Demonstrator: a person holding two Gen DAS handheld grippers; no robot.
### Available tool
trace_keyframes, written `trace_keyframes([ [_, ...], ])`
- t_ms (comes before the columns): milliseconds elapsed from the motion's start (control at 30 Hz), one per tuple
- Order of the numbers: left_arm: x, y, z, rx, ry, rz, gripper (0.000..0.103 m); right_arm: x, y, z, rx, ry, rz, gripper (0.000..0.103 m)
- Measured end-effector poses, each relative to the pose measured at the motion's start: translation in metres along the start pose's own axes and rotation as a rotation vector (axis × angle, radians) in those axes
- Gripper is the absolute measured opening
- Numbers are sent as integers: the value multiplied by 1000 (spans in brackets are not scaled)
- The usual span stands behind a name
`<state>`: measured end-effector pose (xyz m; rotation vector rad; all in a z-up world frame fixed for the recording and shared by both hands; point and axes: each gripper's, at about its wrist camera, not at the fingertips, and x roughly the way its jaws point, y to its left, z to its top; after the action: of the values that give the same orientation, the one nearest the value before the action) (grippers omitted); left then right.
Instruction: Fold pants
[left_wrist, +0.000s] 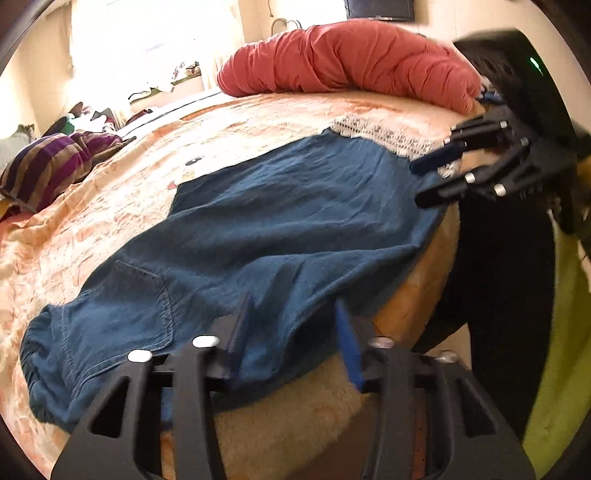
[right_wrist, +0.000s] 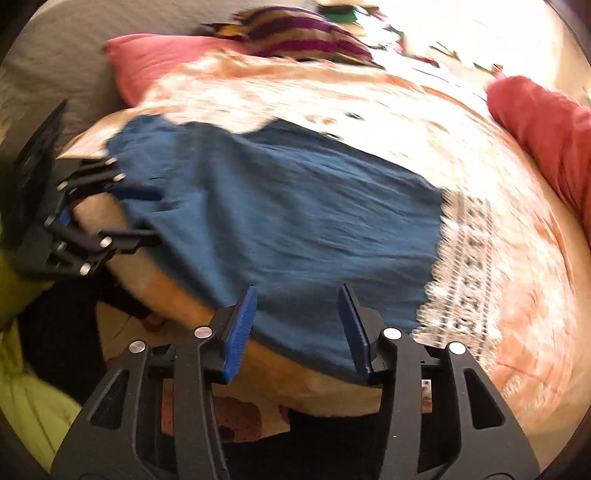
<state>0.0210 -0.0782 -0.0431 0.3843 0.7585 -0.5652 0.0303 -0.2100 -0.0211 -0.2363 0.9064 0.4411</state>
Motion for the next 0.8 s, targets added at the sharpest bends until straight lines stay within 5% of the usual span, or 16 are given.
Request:
trace_keyframes([
  [33,3,-1,-2,2,25,-2,1,4,-5,0,24,15,-9,42],
  [200,-6,10,-13,-53,55,-80,2,24,-33,-8,171,99,-28,45],
  [367,-11,19,-20,-110,68,-163,5,24,-35,-13,179,98,-10,51],
  [533,-45,45,-12,-218,-67,-292,28,4,-43,-10,220,6,46,53],
  [633,-53,66,7,-278,-135,-255,48,-11,-66,-2,271,-76,8,53],
  [800,-28,111,54,-372,-140,-122,54,-14,-127,28,410,-157,-32,53],
])
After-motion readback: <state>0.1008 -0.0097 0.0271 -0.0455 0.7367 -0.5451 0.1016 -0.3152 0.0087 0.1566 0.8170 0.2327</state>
